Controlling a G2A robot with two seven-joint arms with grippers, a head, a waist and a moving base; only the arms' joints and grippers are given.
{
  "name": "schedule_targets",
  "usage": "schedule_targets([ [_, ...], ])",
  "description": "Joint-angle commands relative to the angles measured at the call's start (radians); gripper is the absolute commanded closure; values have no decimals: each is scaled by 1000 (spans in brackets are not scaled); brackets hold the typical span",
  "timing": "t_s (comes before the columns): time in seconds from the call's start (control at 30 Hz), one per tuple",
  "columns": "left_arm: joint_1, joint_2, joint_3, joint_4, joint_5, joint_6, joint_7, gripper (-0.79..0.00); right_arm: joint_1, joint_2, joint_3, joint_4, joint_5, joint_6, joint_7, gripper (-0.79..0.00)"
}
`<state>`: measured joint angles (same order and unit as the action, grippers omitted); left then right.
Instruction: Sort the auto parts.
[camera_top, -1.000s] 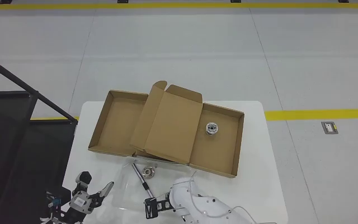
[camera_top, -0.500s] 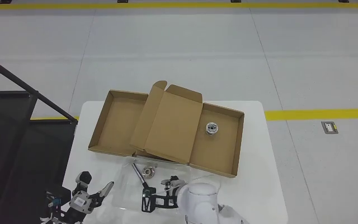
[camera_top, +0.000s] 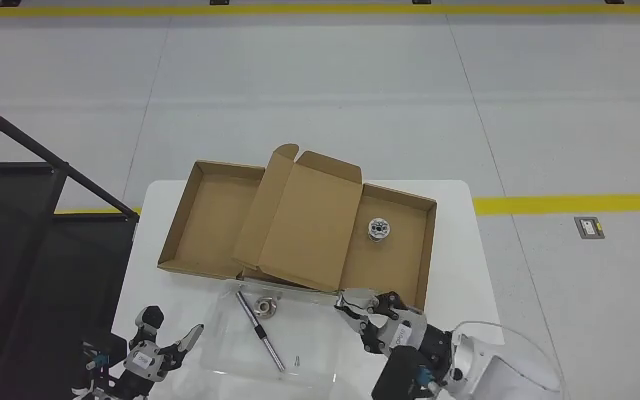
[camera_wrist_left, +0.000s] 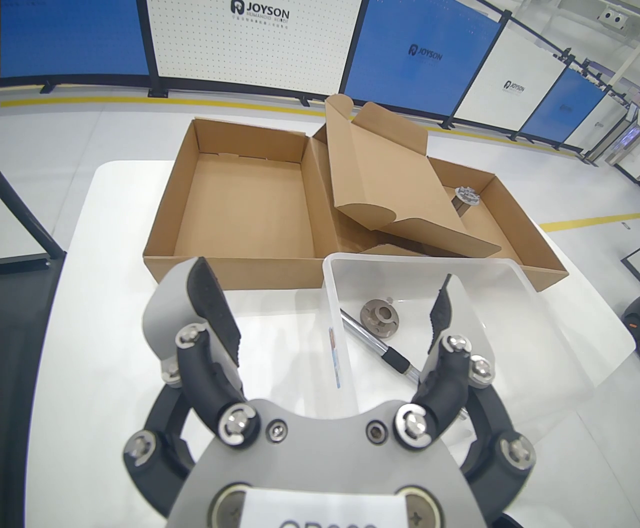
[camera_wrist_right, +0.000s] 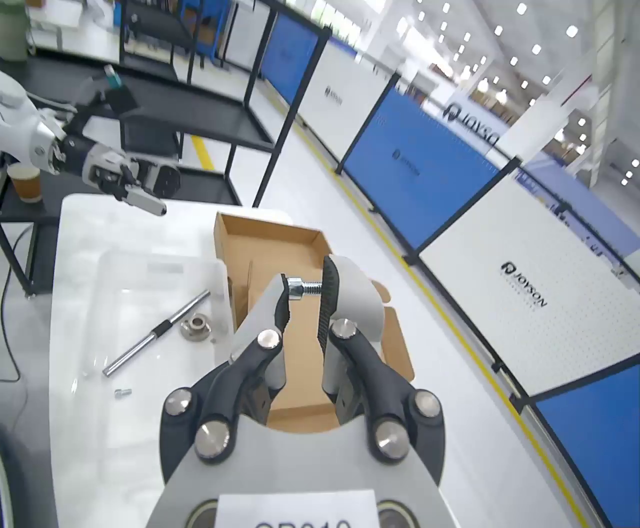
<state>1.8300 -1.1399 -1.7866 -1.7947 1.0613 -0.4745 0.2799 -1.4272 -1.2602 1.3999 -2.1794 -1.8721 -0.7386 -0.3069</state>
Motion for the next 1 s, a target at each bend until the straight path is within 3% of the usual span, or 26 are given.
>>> schedule_targets([
  [0.0,0,0,0,0,0,0,0,-785,-16,15,60,43,-59,-3,-237,0],
  [0.07,0,0,0,0,0,0,0,-785,-46,21,104,88,-94,35,-209,0],
  [0.2,0,0,0,0,0,0,0,-785,-34,14,99,125,-28,34,123,0],
  [0.33,0,0,0,0,0,0,0,-785,98,-9,25,233,93,74,602,0],
  [0.47,0,0,0,0,0,0,0,-785,273,-26,-33,424,250,69,866,0],
  [0.63,0,0,0,0,0,0,0,-785,414,-36,-56,666,363,82,983,0],
  [0.97,0,0,0,0,0,0,0,-785,543,-46,-119,926,361,156,908,0],
])
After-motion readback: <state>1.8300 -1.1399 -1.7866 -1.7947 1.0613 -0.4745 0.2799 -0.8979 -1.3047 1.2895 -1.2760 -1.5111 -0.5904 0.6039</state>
